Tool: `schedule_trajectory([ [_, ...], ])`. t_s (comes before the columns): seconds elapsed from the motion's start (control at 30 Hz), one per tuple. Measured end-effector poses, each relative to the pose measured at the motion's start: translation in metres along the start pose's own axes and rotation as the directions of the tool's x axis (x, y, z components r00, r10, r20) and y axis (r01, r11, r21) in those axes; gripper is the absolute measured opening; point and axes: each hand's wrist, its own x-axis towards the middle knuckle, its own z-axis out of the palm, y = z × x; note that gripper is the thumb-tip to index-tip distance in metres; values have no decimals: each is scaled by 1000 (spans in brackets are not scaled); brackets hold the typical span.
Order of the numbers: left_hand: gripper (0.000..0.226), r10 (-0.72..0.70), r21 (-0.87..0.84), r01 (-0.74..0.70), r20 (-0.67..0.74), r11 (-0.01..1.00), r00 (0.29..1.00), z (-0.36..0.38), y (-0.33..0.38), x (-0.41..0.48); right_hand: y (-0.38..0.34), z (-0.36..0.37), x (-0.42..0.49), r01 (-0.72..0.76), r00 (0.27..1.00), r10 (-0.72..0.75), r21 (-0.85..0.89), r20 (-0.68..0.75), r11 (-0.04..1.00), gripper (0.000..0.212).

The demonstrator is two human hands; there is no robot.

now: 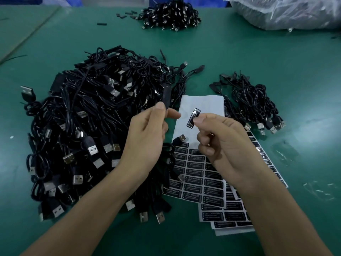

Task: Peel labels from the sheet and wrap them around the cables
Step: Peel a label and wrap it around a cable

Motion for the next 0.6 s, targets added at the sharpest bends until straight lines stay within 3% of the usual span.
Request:
schedule_trajectory([
  [0.3, 6, -8, -98, 12, 37, 995, 999, 1, 5, -2, 0, -1, 1, -46, 999, 45, 89, 14, 995, 10],
  [0.6, 21, 28, -42, -25, 77, 999, 997, 4, 5, -7, -2, 0, 1, 38, 999, -37, 91, -12, 995, 15],
])
